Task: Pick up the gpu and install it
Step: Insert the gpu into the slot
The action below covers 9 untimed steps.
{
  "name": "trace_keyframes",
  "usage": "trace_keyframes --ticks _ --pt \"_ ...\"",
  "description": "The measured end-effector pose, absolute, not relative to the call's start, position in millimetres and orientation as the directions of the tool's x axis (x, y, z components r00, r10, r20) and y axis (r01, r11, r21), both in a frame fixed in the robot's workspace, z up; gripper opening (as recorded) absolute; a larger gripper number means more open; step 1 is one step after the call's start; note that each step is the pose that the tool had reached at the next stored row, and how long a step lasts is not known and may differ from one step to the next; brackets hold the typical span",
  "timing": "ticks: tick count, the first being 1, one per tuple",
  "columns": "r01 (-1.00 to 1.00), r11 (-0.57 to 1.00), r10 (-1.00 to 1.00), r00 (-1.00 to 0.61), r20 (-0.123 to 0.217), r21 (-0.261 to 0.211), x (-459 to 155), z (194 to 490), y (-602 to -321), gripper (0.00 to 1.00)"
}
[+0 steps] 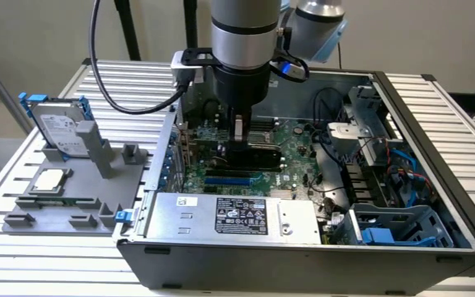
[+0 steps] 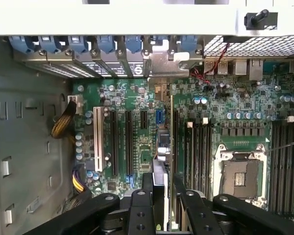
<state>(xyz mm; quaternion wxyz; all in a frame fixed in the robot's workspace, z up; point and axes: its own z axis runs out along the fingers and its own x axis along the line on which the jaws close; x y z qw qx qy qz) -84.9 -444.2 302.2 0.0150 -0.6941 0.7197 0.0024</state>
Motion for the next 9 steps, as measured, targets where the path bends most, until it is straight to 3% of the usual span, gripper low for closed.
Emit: trace_keyframes --ticks 9 --pt "-0.999 0.036 -0.999 -0.036 -0.025 -0.017 -85.0 297.8 -444.3 0.0"
